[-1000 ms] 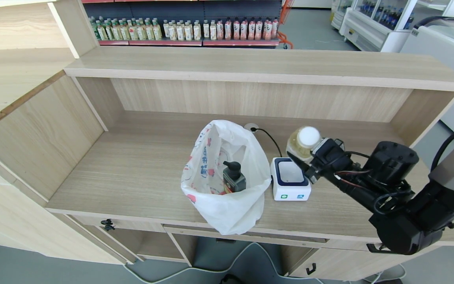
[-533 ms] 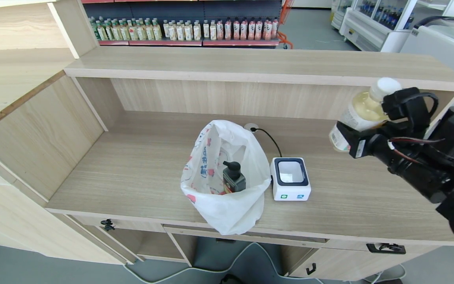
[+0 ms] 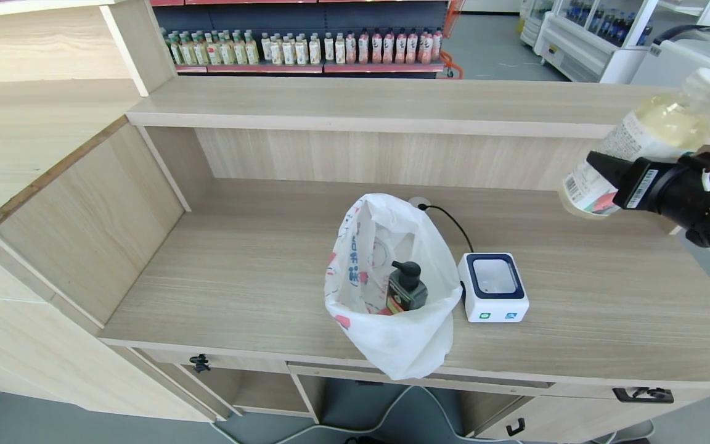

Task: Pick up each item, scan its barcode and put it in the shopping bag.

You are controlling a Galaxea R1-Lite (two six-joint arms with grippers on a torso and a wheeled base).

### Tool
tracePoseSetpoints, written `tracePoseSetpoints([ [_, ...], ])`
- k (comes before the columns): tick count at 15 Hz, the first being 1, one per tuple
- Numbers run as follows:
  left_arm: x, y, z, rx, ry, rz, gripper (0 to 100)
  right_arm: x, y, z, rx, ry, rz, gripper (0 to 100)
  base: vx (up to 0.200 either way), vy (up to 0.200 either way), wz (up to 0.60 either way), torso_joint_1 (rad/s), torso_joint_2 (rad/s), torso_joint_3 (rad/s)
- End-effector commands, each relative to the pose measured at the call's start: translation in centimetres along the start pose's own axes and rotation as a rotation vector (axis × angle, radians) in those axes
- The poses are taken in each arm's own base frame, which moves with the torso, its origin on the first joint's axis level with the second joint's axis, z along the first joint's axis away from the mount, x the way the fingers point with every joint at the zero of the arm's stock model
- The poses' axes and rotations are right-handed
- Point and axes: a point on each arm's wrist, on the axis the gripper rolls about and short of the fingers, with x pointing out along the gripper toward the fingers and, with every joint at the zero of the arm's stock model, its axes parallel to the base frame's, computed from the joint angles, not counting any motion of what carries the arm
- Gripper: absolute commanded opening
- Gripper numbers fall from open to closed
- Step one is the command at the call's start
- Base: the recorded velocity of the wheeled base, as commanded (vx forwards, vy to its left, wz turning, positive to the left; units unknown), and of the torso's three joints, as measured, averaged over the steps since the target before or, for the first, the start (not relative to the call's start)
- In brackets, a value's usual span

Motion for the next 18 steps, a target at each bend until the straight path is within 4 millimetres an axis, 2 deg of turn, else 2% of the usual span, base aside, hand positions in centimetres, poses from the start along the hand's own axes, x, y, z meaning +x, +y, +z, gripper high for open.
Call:
tracePoseSetpoints([
  [1, 0.0, 0.0, 0.0, 0.0, 0.002, 0.0, 100, 2.7, 0.6, -0.9, 0.004, 0.026, 0.037, 0, 0.0, 0.0, 0.0, 0.0, 0.0, 0.0],
  [3, 0.0, 0.0, 0.0, -0.001, 0.002, 0.0, 100, 4.5, 1.0, -1.9, 0.004, 0.053, 0.067, 0, 0.0, 0.0, 0.0, 0.0, 0.0, 0.0],
  [4, 0.0, 0.0, 0.0, -0.001, 0.002, 0.0, 100, 6.5, 1.9, -2.7, 0.009, 0.055, 0.113, 0, 0.0, 0.0, 0.0, 0.0, 0.0, 0.0],
  [7, 0.0, 0.0, 0.0, 0.0, 0.002, 0.0, 100, 9.1, 4.0, -3.6, 0.029, 0.055, 0.231, 0, 0.0, 0.0, 0.0, 0.0, 0.0, 0.0],
  [11, 0.0, 0.0, 0.0, -0.001, 0.002, 0.0, 100, 10.1, 4.9, -5.8, -0.044, 0.086, 0.377, 0, 0.0, 0.0, 0.0, 0.0, 0.0, 0.0],
  [12, 0.0, 0.0, 0.0, -0.001, 0.002, 0.0, 100, 10.1, 4.9, -5.8, -0.044, 0.086, 0.377, 0, 0.0, 0.0, 0.0, 0.0, 0.0, 0.0],
  [14, 0.0, 0.0, 0.0, 0.0, 0.002, 0.0, 100, 10.2, 5.2, -8.0, -0.047, 0.103, 0.432, 0, 0.0, 0.0, 0.0, 0.0, 0.0, 0.0],
  [16, 0.0, 0.0, 0.0, 0.0, 0.002, 0.0, 100, 11.0, 6.1, -11.4, -0.047, 0.074, 0.487, 0, 0.0, 0.0, 0.0, 0.0, 0.0, 0.0],
  [18, 0.0, 0.0, 0.0, 0.0, 0.002, 0.0, 100, 11.5, 6.6, -13.2, -0.052, 0.07, 0.537, 0, 0.0, 0.0, 0.0, 0.0, 0.0, 0.0],
])
